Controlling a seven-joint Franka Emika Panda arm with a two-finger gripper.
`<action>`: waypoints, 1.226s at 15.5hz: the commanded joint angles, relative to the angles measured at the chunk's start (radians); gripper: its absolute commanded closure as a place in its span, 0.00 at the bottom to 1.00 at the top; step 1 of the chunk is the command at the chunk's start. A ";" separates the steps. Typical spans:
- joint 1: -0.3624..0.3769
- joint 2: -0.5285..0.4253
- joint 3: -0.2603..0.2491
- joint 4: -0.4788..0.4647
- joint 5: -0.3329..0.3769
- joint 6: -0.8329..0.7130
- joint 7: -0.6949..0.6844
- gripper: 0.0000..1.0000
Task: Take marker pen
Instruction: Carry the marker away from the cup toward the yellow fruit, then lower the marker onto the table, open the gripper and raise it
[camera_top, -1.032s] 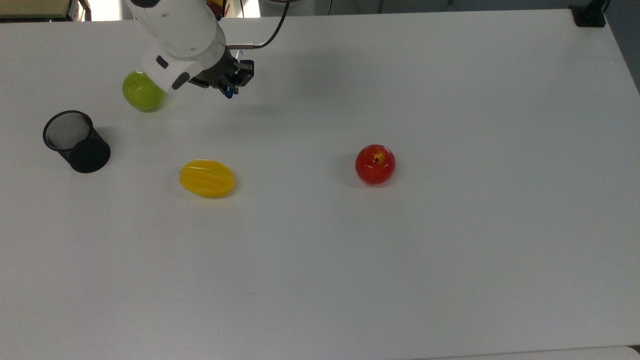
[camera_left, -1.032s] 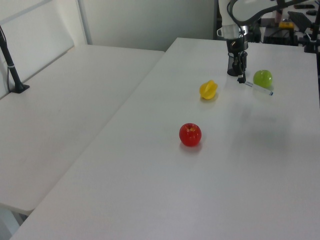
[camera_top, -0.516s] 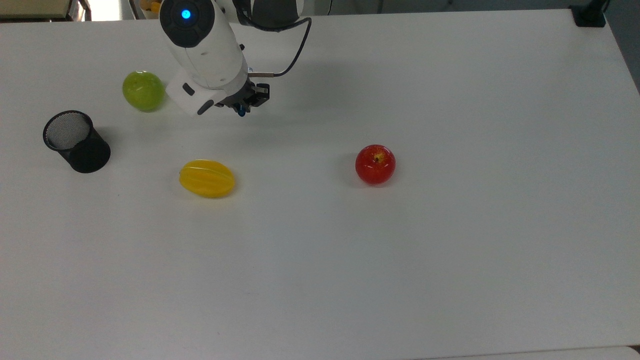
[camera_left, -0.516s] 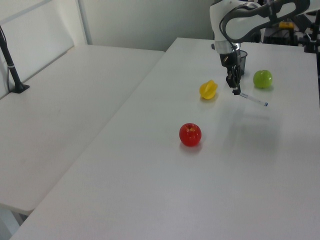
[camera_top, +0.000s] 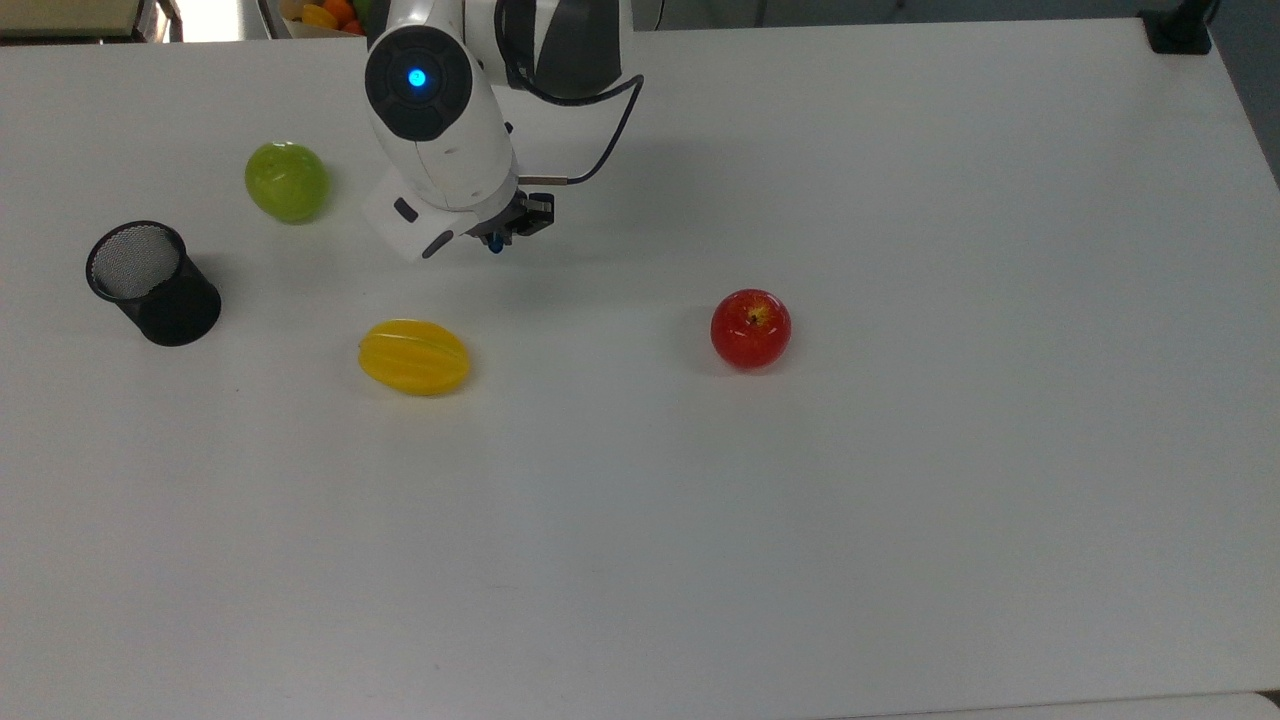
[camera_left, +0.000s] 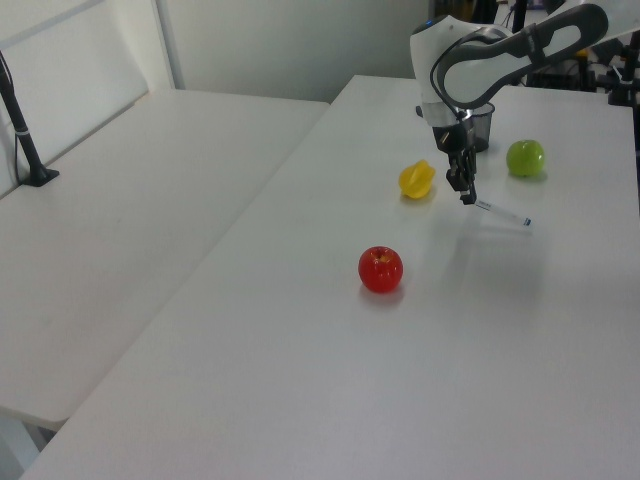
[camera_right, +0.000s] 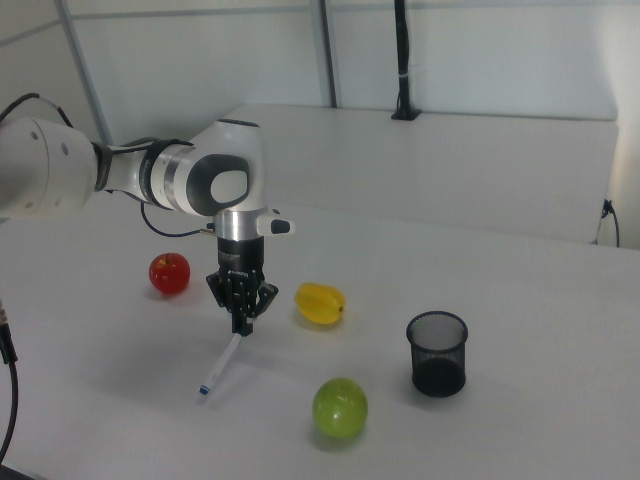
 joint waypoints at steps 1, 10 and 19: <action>0.007 -0.014 -0.004 -0.012 -0.016 0.020 0.047 0.66; 0.001 -0.034 -0.004 -0.005 -0.016 0.032 0.095 0.17; -0.067 -0.218 -0.004 0.005 -0.010 -0.094 0.097 0.00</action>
